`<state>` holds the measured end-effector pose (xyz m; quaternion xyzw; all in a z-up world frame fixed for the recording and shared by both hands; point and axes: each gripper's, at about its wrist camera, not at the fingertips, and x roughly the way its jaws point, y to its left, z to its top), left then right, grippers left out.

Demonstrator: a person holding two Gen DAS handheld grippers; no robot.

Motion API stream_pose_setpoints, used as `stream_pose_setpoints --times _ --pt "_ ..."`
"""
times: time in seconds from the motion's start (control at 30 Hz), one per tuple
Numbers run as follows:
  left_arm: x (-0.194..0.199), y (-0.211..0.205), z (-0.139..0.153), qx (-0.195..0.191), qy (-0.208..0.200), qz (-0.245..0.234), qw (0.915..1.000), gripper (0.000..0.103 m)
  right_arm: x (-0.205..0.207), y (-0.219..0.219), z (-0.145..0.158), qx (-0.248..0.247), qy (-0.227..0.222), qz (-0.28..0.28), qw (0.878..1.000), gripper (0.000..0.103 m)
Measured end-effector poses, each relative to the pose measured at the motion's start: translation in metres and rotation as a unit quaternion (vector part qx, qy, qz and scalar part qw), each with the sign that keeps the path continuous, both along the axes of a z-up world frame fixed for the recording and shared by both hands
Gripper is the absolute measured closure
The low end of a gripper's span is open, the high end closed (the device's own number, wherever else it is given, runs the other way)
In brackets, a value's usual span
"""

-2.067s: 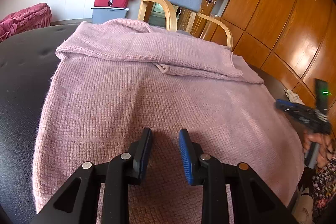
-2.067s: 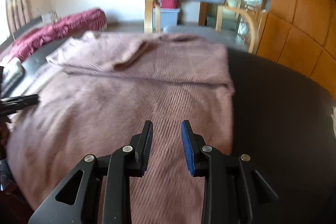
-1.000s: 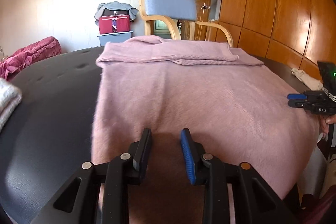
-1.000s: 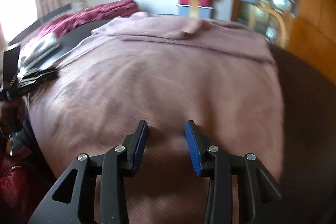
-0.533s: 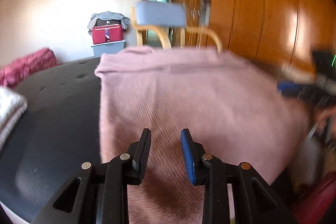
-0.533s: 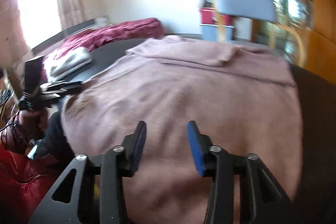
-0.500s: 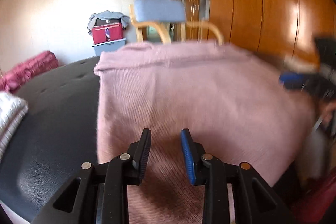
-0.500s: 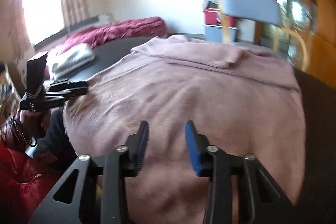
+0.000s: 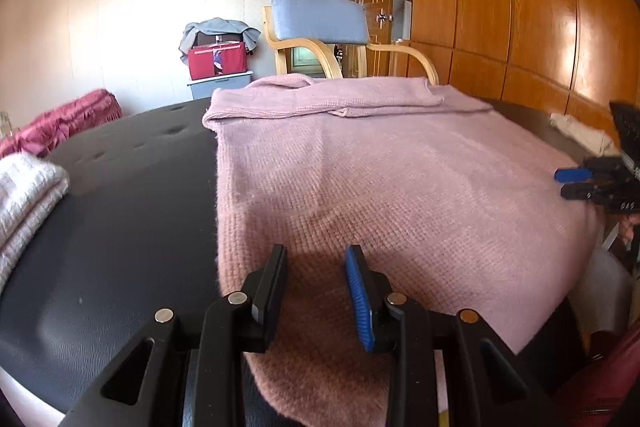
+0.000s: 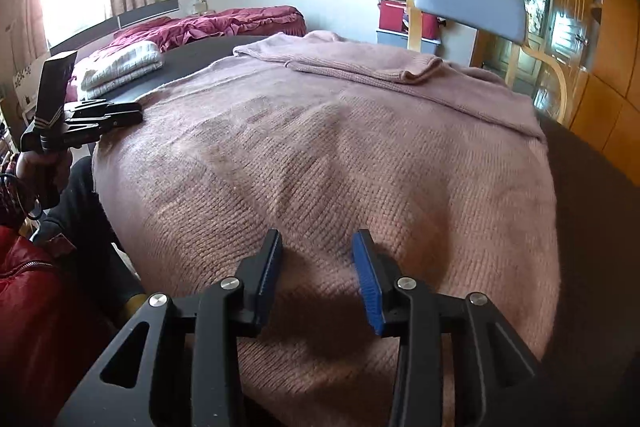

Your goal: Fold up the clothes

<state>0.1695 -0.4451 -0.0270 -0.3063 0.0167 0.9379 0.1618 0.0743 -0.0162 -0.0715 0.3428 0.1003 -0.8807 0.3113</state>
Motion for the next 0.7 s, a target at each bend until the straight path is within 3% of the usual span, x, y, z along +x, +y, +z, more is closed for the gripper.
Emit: stream_pose_setpoints --times 0.13,0.37,0.53,0.7 --pt "0.006 -0.024 0.005 0.043 -0.018 0.019 0.9987 0.072 -0.003 0.025 0.012 -0.052 -0.015 -0.027 0.998 0.063" --pt "0.01 -0.055 0.003 0.084 -0.038 0.035 0.9951 0.072 -0.011 0.12 0.016 -0.11 -0.054 -0.172 0.977 0.06" --pt "0.005 -0.076 -0.007 0.186 -0.082 0.015 0.9791 0.072 -0.007 0.16 -0.004 -0.15 -0.103 -0.208 0.961 0.06" --pt "0.001 -0.082 -0.012 0.229 -0.103 -0.005 0.968 0.072 -0.002 0.166 -0.012 -0.229 -0.123 -0.183 0.948 0.051"
